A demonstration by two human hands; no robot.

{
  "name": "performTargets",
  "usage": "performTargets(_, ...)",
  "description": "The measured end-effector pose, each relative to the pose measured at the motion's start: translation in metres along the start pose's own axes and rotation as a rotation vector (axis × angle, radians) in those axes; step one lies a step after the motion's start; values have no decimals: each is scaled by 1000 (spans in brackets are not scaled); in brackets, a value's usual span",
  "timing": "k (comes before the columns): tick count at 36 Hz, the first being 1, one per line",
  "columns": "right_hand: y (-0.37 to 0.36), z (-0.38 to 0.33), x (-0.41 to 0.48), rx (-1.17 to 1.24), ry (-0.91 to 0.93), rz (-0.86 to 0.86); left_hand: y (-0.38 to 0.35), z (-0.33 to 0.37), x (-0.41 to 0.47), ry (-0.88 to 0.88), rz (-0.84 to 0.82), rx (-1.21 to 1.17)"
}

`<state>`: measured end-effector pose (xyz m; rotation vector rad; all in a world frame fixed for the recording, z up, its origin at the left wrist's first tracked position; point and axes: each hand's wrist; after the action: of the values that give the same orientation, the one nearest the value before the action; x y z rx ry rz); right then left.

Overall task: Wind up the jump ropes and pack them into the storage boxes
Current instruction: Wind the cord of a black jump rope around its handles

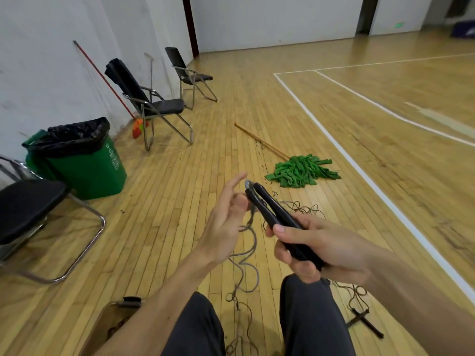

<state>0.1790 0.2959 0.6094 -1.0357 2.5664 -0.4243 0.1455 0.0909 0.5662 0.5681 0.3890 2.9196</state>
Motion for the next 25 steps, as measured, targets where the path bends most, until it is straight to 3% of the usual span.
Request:
performTargets(6, -3, 3, 3, 39, -11, -10, -13, 18, 10, -36, 38, -184)
performTargets(14, -2, 8, 5, 82, -80, -191, -22, 21, 19, 58, 68, -373)
performTargets(20, -4, 5, 13, 139, -34, -91, -34, 15, 17, 70, 146, -459)
performTargets(25, 0, 2, 19, -62, -4, 80, -47, 1, 8, 114, 157, -320)
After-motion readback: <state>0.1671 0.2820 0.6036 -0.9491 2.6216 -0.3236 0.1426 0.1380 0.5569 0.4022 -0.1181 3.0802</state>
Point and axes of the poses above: each hand's wrist, its own x-axis towards the middle knuckle, its own y-axis out of the back of the hand, z = x × y, and after that the axes turned 2 degrees about y, right-handed
